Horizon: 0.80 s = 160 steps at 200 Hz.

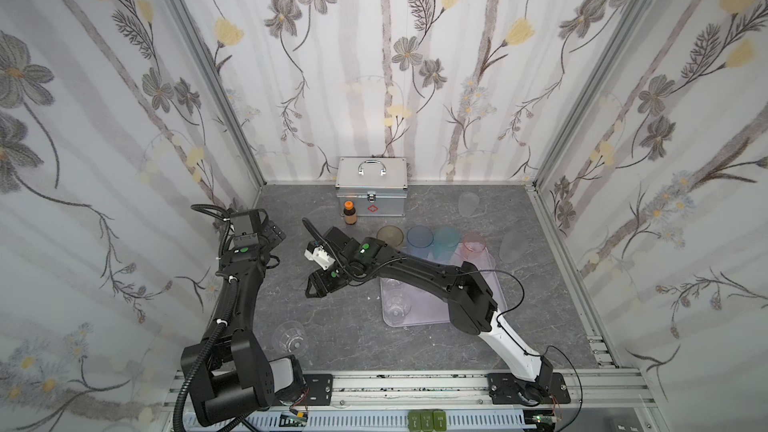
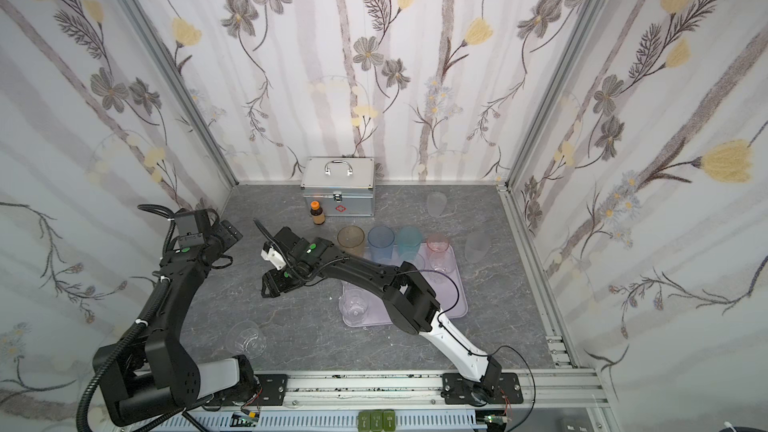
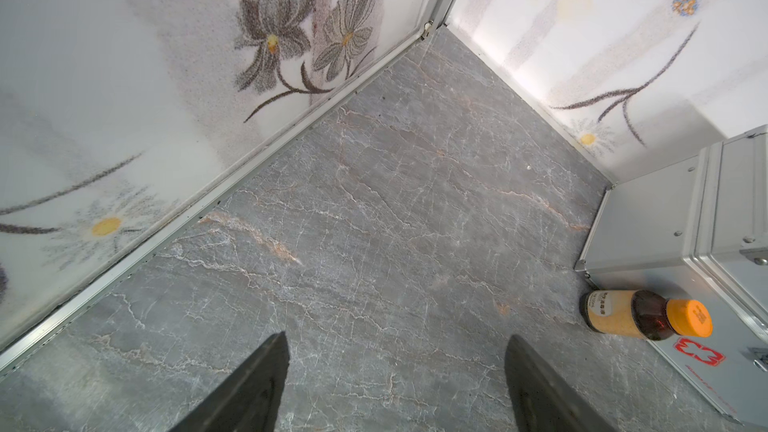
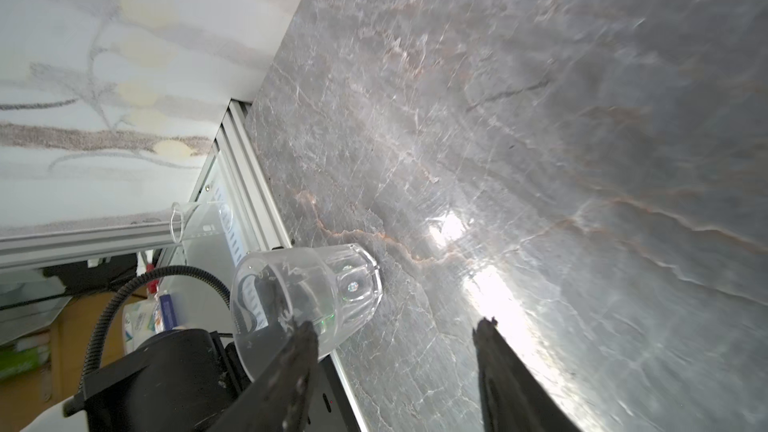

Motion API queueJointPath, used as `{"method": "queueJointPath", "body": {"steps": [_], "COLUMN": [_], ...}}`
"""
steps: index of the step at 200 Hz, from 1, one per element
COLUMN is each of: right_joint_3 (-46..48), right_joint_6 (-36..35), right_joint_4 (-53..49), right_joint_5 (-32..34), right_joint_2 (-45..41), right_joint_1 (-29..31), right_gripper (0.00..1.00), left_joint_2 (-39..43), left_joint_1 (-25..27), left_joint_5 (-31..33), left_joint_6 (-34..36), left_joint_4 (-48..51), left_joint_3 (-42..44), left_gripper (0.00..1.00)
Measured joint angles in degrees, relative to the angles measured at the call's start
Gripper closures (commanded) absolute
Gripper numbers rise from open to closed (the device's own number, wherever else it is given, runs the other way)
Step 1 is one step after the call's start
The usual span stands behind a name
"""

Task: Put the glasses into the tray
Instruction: 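Close the right gripper on the clear glass lying near the robot's edge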

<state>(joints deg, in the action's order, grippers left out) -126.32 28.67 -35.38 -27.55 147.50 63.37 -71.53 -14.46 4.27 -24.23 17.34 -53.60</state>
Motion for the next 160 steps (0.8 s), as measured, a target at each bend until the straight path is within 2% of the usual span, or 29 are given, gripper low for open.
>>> {"method": "queueJointPath", "body": {"steps": [42,117,160], "right_joint_3": [-0.55,-0.63,-0.79], "right_joint_6": [1.09,5.42,7.61], "right_joint_4": [1.36,8.17,10.95], "right_joint_5": [-3.61,-4.90,-4.31], "right_joint_2": [1.53,4.09,5.14], "right_joint_1": [0.79,4.04,4.33], "right_gripper": [0.39,0.40,0.47], "left_joint_2": [1.90,4.39,5.95], "left_joint_1": [0.44,1.18,1.18], "left_joint_5": [0.04,-1.90,-1.95], "left_joint_6": [-0.39,-2.36,-2.58], "left_joint_4": [-1.44,-1.84,-2.12], "left_joint_3": [2.03,3.23,3.23], "left_gripper": [0.16,0.16,0.16]}}
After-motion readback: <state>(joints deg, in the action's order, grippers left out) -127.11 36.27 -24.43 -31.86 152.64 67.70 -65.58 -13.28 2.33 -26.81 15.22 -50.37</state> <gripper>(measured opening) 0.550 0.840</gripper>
